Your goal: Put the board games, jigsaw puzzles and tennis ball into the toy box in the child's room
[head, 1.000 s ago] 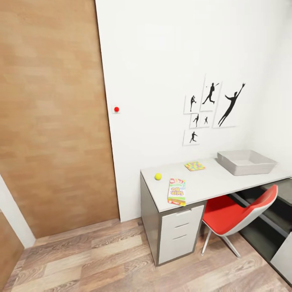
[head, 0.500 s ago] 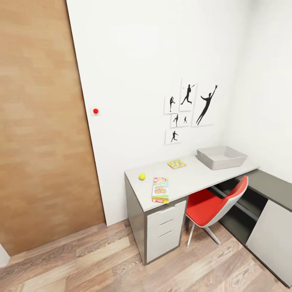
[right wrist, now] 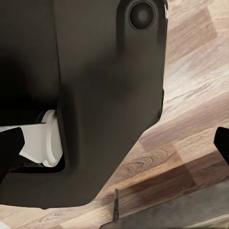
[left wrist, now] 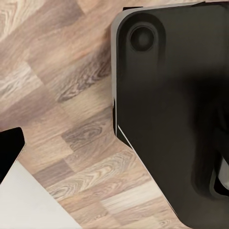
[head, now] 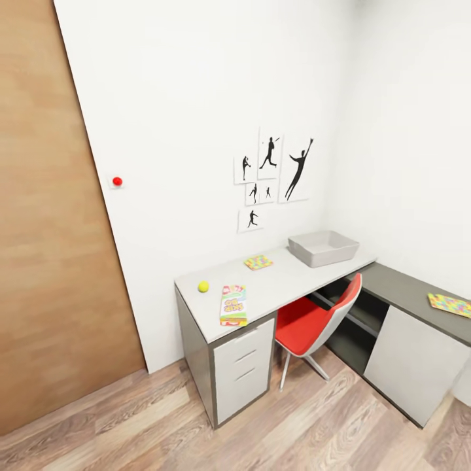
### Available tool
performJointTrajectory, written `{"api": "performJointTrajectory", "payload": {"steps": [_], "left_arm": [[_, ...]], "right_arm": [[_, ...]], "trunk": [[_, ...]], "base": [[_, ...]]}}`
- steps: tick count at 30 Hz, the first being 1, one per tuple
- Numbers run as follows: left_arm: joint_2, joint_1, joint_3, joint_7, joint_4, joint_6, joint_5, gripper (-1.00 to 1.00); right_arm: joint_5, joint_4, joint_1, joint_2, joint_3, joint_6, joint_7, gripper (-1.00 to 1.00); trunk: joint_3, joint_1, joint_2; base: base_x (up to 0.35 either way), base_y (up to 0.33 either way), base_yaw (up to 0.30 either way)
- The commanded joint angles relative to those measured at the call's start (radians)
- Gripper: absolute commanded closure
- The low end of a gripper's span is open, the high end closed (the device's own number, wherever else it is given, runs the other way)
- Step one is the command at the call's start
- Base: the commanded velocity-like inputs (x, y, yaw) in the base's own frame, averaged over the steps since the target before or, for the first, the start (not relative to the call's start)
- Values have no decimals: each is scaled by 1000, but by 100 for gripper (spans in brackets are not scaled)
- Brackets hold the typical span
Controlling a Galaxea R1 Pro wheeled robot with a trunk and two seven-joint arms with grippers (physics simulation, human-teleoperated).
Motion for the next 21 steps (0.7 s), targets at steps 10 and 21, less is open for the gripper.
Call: {"api": "performJointTrajectory", "payload": {"steps": [10, 21], "left_arm": [[0, 0, -2, 3, 1, -3, -1, -100], [0, 0, -4, 2, 1, -3, -1, -100]], "right_arm": [[-1, 0, 0, 0, 0, -2, 1, -100], [-1, 0, 0, 0, -1, -2, 1, -100]], "trunk": [[0, 0, -1], [0, 0, -1]], "base": [[0, 0, -285], [0, 0, -285]]}}
